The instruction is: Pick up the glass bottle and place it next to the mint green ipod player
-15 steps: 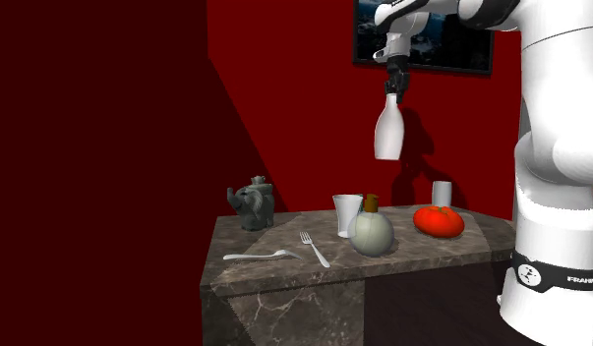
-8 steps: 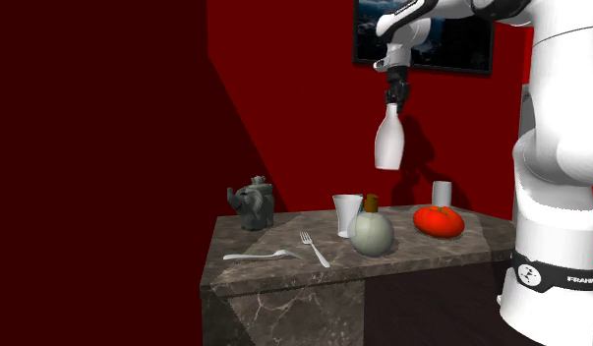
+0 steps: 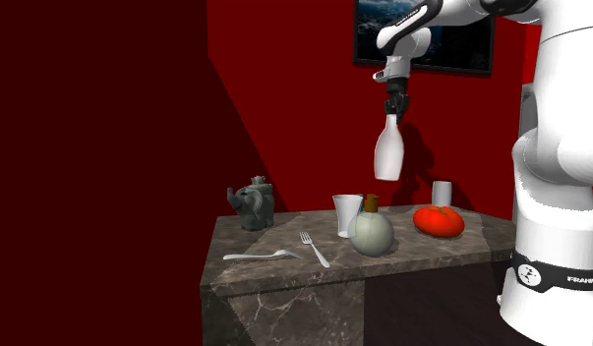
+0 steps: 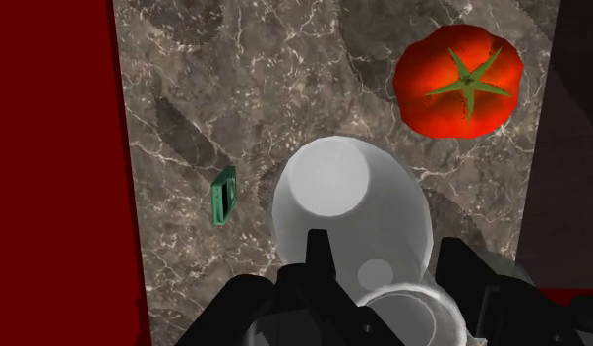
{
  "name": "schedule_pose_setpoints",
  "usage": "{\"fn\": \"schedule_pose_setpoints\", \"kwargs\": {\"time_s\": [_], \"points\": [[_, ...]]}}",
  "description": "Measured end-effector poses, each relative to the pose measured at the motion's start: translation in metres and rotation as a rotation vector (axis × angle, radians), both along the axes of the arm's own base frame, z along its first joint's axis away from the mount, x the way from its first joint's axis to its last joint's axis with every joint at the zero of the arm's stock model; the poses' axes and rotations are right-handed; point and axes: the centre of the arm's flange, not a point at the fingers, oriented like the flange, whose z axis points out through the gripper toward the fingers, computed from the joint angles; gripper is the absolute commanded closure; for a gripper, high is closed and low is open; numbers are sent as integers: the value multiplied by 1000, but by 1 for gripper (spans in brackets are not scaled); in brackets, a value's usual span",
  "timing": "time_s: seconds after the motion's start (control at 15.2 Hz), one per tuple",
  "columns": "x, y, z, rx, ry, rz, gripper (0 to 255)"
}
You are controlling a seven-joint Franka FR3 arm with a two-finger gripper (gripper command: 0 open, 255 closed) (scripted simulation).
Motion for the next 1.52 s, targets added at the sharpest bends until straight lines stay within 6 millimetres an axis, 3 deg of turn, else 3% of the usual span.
{"fn": "schedule_pose_setpoints", "kwargs": {"time_s": [1.52], "points": [[1,0,-122,0,0,0,255]]}}
